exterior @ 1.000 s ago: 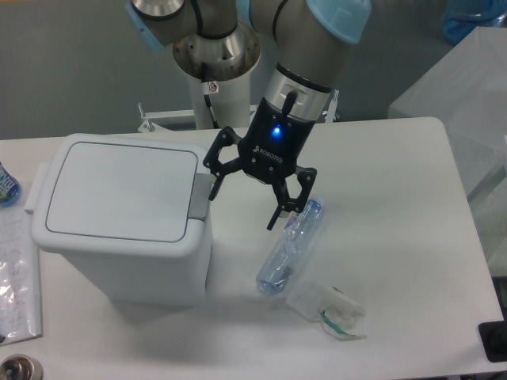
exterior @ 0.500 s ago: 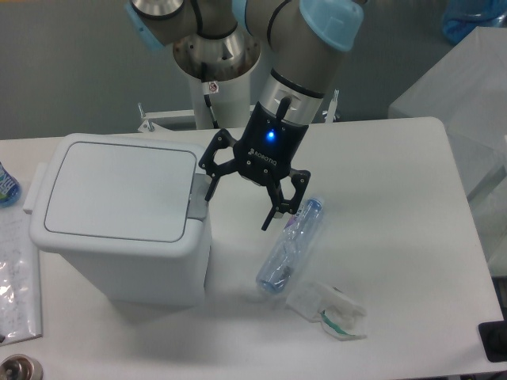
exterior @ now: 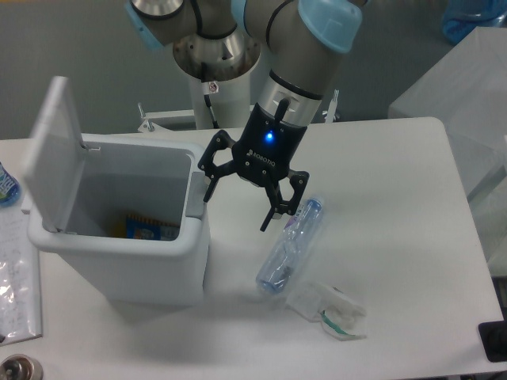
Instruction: Open the trash can
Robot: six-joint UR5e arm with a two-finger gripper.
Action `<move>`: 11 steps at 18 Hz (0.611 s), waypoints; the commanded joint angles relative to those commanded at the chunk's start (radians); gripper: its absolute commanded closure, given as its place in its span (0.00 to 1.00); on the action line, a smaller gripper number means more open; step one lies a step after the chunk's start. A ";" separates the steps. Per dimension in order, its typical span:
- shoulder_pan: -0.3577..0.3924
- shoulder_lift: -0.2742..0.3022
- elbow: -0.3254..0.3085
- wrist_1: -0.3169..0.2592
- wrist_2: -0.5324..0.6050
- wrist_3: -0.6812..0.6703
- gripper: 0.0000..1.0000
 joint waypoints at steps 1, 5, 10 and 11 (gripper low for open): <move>0.000 -0.002 0.006 0.000 -0.002 0.000 0.00; 0.003 -0.032 0.041 0.008 0.000 0.009 0.00; 0.040 -0.098 0.060 0.058 0.043 0.057 0.00; 0.051 -0.106 0.060 0.060 0.067 0.083 0.00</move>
